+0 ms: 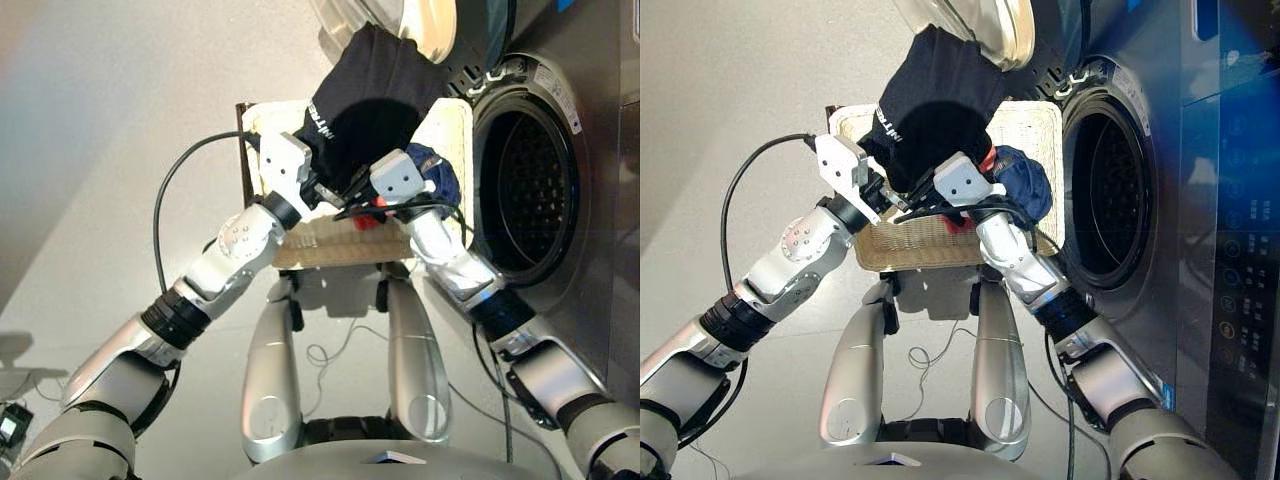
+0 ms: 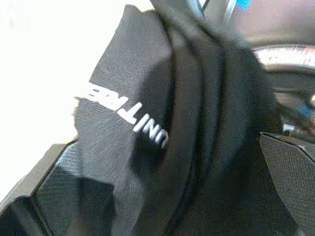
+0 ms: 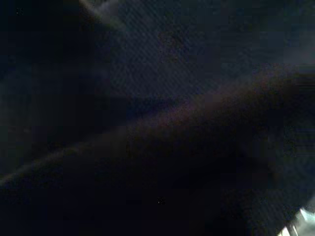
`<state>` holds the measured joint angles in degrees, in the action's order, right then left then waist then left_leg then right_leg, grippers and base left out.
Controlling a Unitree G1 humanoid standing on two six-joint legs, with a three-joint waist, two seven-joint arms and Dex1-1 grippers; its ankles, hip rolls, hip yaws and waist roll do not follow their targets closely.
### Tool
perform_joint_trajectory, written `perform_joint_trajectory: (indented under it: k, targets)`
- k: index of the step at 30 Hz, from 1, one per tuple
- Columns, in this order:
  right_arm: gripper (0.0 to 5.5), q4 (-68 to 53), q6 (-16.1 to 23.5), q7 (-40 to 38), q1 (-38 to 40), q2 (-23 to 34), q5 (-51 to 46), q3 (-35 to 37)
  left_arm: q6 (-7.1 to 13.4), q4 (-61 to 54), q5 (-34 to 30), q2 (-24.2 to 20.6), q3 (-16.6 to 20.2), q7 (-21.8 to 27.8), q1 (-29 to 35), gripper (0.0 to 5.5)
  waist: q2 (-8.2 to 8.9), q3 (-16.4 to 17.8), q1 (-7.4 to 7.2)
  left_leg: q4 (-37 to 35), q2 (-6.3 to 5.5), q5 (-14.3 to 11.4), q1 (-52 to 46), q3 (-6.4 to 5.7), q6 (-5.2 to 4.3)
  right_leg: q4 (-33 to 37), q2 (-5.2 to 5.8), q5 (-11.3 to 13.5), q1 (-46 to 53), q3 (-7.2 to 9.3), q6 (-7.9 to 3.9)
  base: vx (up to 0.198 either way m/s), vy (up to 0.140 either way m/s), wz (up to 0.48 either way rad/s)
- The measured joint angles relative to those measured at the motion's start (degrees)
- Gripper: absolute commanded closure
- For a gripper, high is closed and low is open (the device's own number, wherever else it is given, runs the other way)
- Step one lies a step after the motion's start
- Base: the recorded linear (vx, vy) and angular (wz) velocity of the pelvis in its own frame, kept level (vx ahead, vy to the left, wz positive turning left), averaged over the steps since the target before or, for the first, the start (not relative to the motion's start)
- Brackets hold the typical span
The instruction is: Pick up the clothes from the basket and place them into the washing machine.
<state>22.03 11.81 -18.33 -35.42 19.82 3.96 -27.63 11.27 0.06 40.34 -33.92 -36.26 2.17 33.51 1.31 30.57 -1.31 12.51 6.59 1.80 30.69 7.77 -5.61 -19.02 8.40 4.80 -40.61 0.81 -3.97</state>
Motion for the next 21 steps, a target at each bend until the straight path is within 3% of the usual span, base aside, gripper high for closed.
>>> perform_joint_trajectory:
  k: [6,21]
  targets:
    - [5.5,11.45,-1.23,-4.28,3.03,-0.78,-3.41,6.78,2.14,-3.17,-0.11,5.78,-0.91,-0.21,-1.38,0.0,-0.69,0.01,0.37,0.06,-0.52,0.07,0.9,-0.67,0.1,0.03,0.37,-0.07,-0.22,0.62,0.09,0.0,0.0,0.0]
    - [5.5,27.16,1.27,-10.38,2.54,-3.5,-13.76,13.48,3.48,-5.15,-0.1,6.15,-1.22,-2.7,-1.24,0.0,-0.79,-0.01,0.33,0.66,-0.56,0.04,1.08,-1.12,0.14,-0.1,0.43,-0.29,-0.13,0.7,-0.26,0.0,0.0,0.0]
